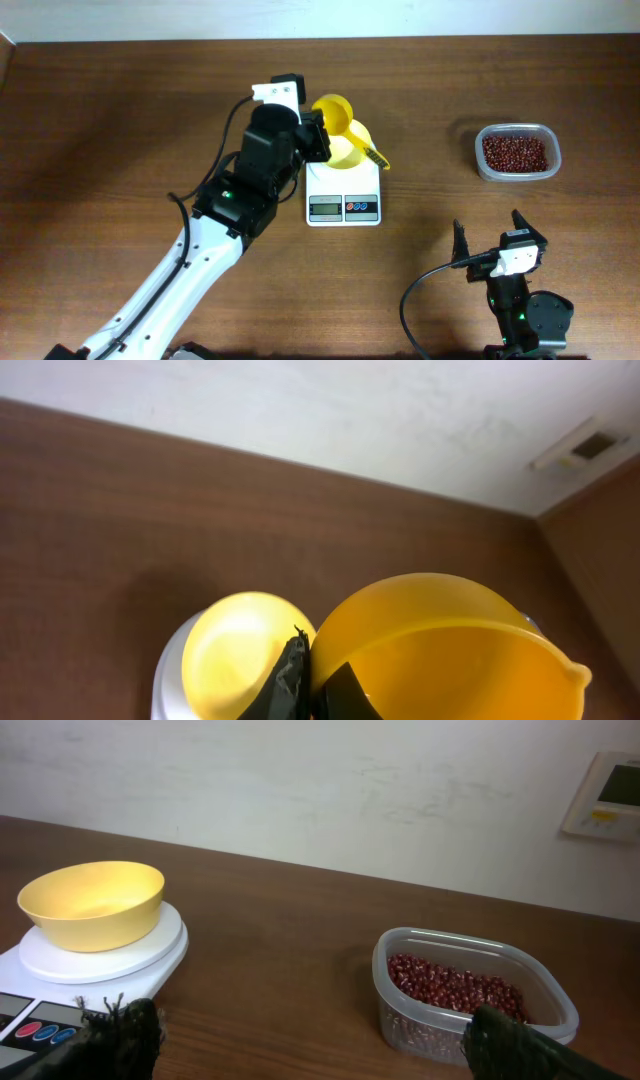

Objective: Scoop item into bowl and weigh 50g on scale
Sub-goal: 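Lift the yellow scoop with the left gripper toward the scale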

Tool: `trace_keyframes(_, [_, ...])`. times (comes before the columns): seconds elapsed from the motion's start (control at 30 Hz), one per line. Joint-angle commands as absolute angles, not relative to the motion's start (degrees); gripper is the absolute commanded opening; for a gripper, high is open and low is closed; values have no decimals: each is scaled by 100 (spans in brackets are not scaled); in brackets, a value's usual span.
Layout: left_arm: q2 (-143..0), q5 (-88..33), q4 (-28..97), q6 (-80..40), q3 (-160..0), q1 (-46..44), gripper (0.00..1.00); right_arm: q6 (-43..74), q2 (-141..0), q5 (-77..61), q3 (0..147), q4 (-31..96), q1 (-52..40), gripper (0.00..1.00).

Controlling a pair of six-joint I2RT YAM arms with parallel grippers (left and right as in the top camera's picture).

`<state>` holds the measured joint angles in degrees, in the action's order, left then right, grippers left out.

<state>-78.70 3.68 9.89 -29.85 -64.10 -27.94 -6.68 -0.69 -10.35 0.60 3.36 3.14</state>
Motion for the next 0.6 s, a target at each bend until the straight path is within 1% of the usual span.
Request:
trace_keyframes(0.0, [-7765,451,797,-3035,-6829,-2379,0,-705,-40,-1004,32,368,340,99])
trace_keyframes(0.1, [-7765,432,823,-3035,-7229,-2029,0,-707,-40,-1002,32,370,340,99])
trace_keyframes(0.3, [-7765,434,1356,-3037,-7411,-1968,0,-705,-40,-987,32,349,340,99])
trace_keyframes(0.4, [-7765,432,1358,-3039,-7465,-1868,0,-489,-40,-1538,32,316,340,99])
trace_keyframes(0.5, [-7765,388,1354,-3039,-7561,-1605,0,613,-40,-2117,32,69,340,99])
trace_keyframes(0.53, [-7765,381,1356,-3041,-7583,-1494,0,1925,-40,-2126,32,-152,340,99])
trace_keyframes(0.57, [-7765,342,1356,-3044,-7588,-1409,0,2751,-40,-2126,32,-246,340,99])
